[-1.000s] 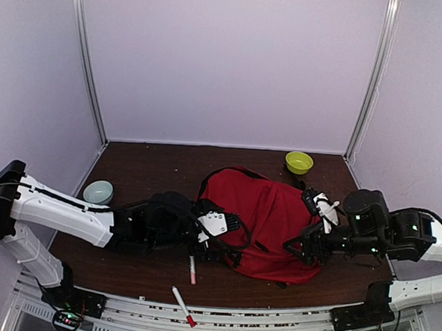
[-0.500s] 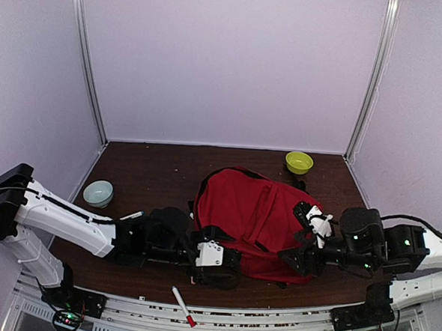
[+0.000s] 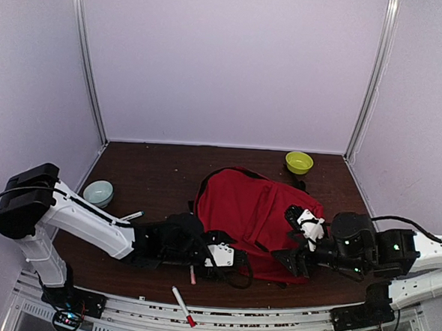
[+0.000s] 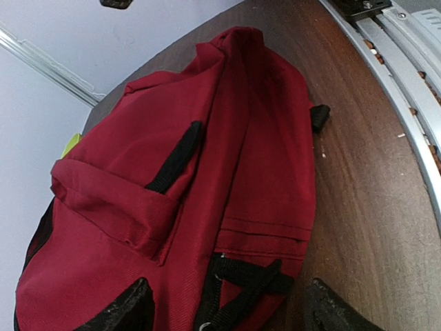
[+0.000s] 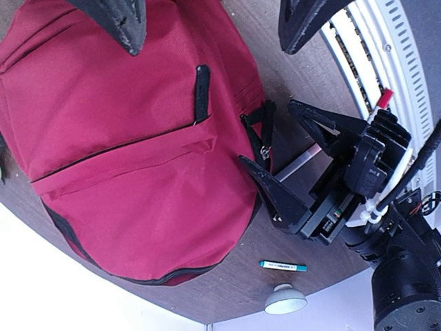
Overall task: Pack the student bag
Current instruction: Grab the lower front pocket of the student bag.
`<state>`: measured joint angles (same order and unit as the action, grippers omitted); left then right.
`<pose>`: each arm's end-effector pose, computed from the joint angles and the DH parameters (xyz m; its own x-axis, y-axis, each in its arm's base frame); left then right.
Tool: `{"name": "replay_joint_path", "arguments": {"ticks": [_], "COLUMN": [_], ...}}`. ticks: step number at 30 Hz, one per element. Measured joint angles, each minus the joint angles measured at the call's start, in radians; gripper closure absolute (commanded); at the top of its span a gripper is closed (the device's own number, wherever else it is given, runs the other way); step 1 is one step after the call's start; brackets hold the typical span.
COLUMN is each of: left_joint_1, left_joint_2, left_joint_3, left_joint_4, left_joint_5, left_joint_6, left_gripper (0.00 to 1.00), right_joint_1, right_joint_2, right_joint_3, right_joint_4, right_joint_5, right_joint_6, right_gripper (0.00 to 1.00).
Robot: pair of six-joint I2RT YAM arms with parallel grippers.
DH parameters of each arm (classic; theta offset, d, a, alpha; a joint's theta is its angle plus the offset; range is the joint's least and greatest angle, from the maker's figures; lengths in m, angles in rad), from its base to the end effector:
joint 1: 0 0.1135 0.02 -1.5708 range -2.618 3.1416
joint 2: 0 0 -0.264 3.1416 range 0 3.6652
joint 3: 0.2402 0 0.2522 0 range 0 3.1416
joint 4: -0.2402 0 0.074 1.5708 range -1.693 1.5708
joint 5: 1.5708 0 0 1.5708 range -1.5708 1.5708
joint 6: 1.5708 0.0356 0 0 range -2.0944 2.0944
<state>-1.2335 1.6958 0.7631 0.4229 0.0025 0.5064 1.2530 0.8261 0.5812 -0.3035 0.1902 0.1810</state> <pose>0.1133 -0.3234 0.1609 0.3168 0.5622 -0.7639 0.9042 0.0642 0.4223 0.0646 0.1748 0.2496 -0.3191 -0.4043 -0.8572 -0.8386 0.5417 0.0567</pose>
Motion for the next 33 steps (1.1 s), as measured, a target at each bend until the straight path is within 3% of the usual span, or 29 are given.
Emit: {"name": "replay_joint_path", "arguments": {"ticks": [18,33], "left_joint_1": [0.018,0.018], "left_joint_2": [0.005,0.005], "left_joint_3": [-0.051,-0.072], "left_joint_4": [0.118,0.152], "left_joint_5": [-0.055,-0.060], "left_joint_6": [-0.026,-0.045], "left_gripper": [0.30,0.30], "right_joint_1": [-0.004,-0.029], "right_joint_2": [0.303,0.442], "right_joint_3": [0.068,0.137], "right_joint_4": [0.041,0.035], "right_joint_5": [0.063,0.061], "right_joint_6": [-0.045,-0.082], "right_gripper": [0.52,0.65]}}
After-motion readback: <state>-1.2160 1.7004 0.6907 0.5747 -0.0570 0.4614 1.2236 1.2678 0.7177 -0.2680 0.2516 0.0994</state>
